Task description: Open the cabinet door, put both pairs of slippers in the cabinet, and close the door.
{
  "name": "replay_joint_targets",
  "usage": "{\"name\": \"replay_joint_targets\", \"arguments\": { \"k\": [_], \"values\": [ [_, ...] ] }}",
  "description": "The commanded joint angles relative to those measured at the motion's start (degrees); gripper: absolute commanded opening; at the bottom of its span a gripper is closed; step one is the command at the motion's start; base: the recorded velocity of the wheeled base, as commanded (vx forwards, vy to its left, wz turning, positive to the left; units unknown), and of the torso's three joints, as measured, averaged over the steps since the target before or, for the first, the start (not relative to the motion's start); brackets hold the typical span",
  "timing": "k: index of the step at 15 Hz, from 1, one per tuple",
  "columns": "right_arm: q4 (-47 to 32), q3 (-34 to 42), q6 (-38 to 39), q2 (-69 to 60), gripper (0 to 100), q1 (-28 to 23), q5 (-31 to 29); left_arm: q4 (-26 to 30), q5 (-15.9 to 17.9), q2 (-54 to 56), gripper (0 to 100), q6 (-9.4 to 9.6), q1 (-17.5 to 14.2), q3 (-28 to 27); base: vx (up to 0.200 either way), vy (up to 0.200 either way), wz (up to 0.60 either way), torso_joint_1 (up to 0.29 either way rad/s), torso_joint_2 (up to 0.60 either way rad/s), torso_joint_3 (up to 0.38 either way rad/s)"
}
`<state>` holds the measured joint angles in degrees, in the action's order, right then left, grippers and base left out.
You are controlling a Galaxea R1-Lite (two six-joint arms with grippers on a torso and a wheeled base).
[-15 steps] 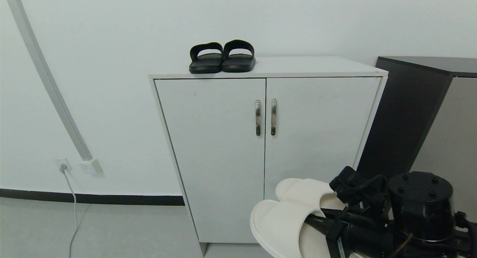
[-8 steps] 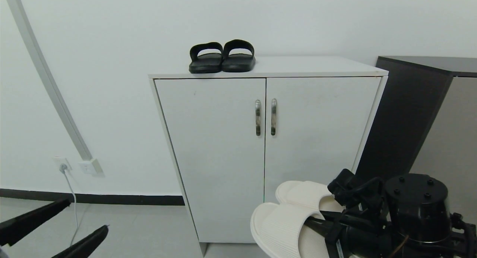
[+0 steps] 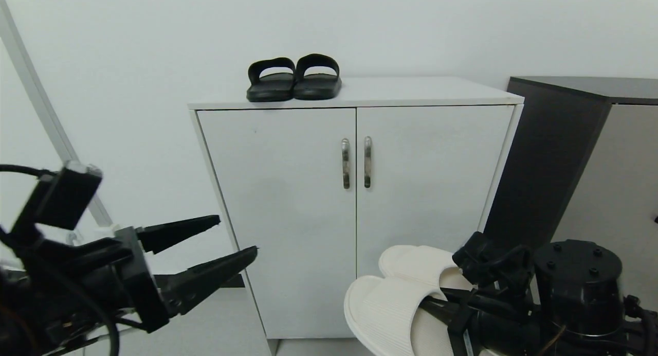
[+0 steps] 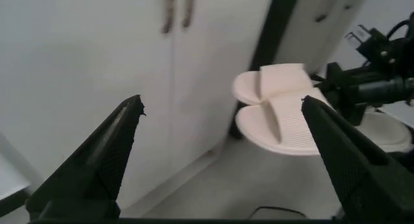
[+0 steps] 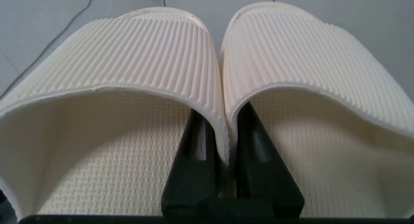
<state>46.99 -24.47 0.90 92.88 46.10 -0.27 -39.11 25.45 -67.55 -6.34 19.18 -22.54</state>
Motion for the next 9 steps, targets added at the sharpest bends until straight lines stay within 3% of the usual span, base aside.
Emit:
{"name": "replay_joint_targets", "arguments": {
  "k": [1,3,6,9],
  "values": [
    [0.20,0.21,-0.02,0.37,0,0.04,0.00,-2.03,-0.05,-6.10,100,-0.87,4.47,-3.30,0.000,0.000,0.00,0.000,0.00,0.000],
    [0.29,0.38,-0.02,0.46,0,0.04,0.18,-2.20,-0.23,-10.41,100,-2.63,7.10,-8.75,0.000,0.000,0.00,0.000,0.00,0.000],
    [0.29,0.47,-0.02,0.55,0,0.04,0.18,-2.38,-0.23,-17.44,100,-8.60,9.21,-17.80,0.000,0.000,0.00,0.000,0.00,0.000],
    [0.29,0.56,0.06,0.81,0,0.04,0.27,-2.55,-0.14,-23.95,100,-9.22,11.32,-24.74,0.000,0.000,0.00,0.000,0.00,0.000]
  ]
}}
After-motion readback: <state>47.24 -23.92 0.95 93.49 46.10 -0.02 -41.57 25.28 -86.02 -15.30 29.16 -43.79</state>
